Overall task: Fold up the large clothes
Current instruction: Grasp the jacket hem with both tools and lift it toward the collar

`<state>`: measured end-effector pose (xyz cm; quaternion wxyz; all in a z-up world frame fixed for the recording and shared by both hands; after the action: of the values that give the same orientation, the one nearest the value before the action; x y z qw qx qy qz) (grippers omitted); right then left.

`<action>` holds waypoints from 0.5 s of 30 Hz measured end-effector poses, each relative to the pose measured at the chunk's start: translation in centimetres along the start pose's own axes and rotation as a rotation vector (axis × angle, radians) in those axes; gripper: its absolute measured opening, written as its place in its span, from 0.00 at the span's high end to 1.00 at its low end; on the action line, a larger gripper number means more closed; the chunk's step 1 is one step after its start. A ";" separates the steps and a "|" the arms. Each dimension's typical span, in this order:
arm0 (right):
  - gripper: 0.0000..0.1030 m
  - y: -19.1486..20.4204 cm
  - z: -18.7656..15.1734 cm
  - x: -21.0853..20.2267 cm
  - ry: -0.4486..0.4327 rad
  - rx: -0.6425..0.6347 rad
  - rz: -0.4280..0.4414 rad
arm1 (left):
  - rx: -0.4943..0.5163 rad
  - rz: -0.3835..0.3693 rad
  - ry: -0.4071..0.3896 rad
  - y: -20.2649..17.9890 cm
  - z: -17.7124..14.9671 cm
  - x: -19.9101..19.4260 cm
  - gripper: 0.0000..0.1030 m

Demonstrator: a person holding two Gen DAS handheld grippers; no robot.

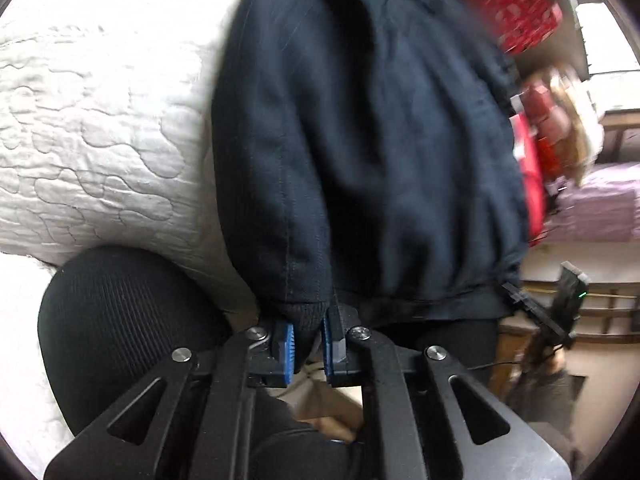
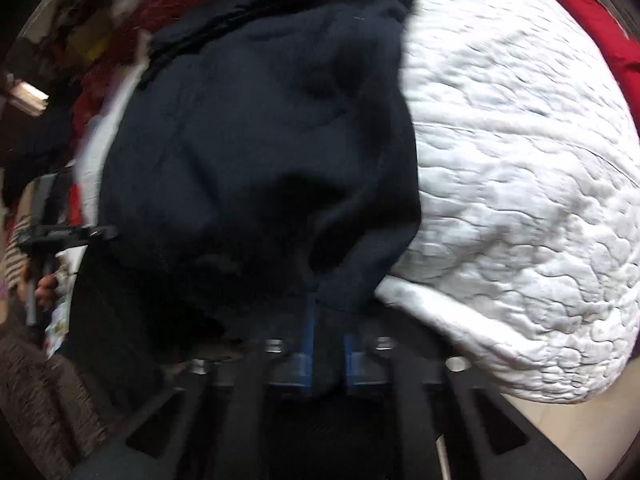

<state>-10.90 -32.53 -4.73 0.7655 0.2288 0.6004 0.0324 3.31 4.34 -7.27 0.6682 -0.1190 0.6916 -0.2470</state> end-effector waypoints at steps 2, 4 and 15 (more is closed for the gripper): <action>0.94 1.6 -0.1 -1.1 -0.026 -0.042 0.054 | -0.006 -0.080 -0.033 -0.5 -0.1 -1.6 0.93; 0.94 3.3 -0.1 -2.5 -0.077 -0.042 0.129 | -0.012 -0.141 -0.071 -1.2 -0.1 -3.4 0.93; 0.94 6.1 4.0 -11.7 -0.472 0.118 0.491 | -0.045 -0.264 -0.287 -3.4 3.9 -11.8 0.93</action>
<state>-9.01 -32.13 8.93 0.8381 0.4115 0.3346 0.1272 7.54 6.56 4.73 0.7188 -0.2576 0.5732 -0.2974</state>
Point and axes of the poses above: each gripper's, at about its wrist camera, not at the fingertips, and x roughly the way its jaws point, y to its left, z to its top, the point moved 2 cm from there along x, roughly the way its jaws point, and after that the axes turned 3 degrees about z, right-handed, at the moved point
